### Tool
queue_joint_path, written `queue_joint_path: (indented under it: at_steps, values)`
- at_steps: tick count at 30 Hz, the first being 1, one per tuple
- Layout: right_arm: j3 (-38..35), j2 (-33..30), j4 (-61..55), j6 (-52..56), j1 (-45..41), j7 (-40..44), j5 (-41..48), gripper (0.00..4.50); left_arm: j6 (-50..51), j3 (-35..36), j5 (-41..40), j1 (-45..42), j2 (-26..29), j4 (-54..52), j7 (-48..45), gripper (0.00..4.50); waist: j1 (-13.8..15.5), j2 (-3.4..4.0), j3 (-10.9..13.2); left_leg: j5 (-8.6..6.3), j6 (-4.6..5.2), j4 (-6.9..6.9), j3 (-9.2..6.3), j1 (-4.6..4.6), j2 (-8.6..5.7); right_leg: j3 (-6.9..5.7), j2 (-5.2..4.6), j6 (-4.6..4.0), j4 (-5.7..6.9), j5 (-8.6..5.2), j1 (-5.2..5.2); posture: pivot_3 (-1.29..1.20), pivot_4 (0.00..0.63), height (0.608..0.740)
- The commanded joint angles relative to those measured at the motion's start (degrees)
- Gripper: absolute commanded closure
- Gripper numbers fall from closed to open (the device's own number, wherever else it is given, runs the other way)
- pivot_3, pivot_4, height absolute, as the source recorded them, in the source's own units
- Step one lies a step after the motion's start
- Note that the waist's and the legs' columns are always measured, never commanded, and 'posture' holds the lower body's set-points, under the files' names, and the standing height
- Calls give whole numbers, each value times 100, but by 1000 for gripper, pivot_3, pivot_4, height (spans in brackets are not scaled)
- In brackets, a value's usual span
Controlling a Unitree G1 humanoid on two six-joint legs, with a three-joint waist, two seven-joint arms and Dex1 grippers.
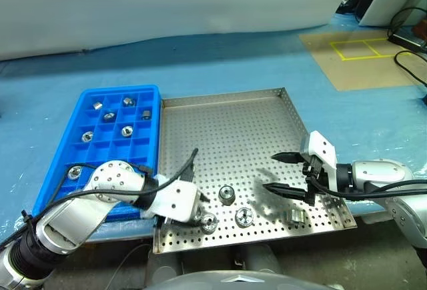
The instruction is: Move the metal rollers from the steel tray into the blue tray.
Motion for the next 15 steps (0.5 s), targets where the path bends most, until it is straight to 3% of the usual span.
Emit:
queue_joint_path:
  at_steps: [1,4,10,15]
  values:
    - [-208,-69,-112,-18,22,24,83,0,-91,127,-33,131,133,-59,100,1138,-3,0,0,0,0,-1,0,0,0,0,0,0,0,0,0,-174,150,740]
    - [-218,-77,-117,-40,45,41,71,0,-297,5,133,395,284,-190,156,152,-19,-1,1,-3,3,-2,0,-2,1,1,3,0,-2,0,-3,-174,150,740]
    - [-243,-99,-132,-35,73,55,75,0,-579,-119,316,875,623,-409,146,152,-9,-7,4,-3,5,0,0,-3,0,0,0,1,-3,-1,-3,-176,150,740]
    - [-254,-124,-144,-30,84,62,97,0,-1184,-324,835,854,587,181,271,152,-4,-8,5,-3,4,1,0,-2,0,0,0,3,-3,-1,-1,-176,150,740]
